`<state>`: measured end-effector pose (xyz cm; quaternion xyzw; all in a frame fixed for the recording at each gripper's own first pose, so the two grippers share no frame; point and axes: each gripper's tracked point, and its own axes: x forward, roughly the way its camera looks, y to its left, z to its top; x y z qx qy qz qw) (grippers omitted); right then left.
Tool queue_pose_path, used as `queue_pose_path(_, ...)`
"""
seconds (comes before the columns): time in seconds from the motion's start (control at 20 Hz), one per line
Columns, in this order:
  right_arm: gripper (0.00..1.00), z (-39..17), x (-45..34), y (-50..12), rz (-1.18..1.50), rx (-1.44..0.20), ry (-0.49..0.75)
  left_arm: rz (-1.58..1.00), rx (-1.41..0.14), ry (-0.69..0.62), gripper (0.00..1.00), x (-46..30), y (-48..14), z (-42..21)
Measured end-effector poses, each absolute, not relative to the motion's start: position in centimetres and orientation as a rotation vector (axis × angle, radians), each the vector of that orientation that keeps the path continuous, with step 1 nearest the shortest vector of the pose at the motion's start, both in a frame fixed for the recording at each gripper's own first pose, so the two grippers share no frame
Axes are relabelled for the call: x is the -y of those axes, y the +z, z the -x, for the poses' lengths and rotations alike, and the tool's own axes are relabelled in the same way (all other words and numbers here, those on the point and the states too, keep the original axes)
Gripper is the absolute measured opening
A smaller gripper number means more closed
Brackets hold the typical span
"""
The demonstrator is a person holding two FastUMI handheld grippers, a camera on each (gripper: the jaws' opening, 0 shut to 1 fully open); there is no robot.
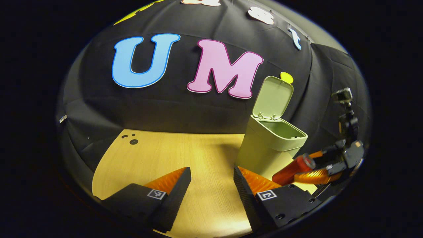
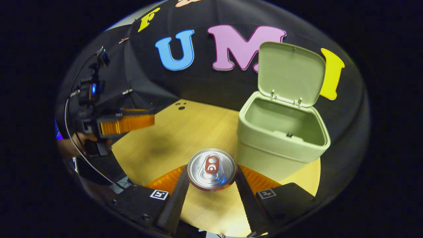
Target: Press the lid of the desktop garbage bin to open it, pick up the crumpled paper on the desktop and throw it into the bin, then pick up the pop can on the desktop and drop it into the bin, and finally close the garbage bin lid.
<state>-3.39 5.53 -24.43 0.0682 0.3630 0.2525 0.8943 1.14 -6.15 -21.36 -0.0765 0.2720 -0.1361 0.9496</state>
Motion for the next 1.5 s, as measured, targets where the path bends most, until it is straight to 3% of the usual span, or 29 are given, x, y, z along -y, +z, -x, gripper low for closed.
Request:
queue_pose_path(0.45, 0.81, -3.3, -1.4, -15.3, -0.132, -0.562, 0.446, 0.155, -0.551, -0.324, 0.86, 7.3, -21.2, -1.2)
queue_pose_path(0.8, 0.81, -8.7, 2.0, -17.8, -0.145, -0.577, 0.311, 0.156, -0.556, -0.331, 0.86, 7.3, -21.1, -0.5)
queue_pose_path(1.5, 0.83, -9.4, 1.1, -24.1, -0.136, -0.718, 0.291, 0.163, -0.572, -0.290, 0.86, 5.5, -21.6, 0.6)
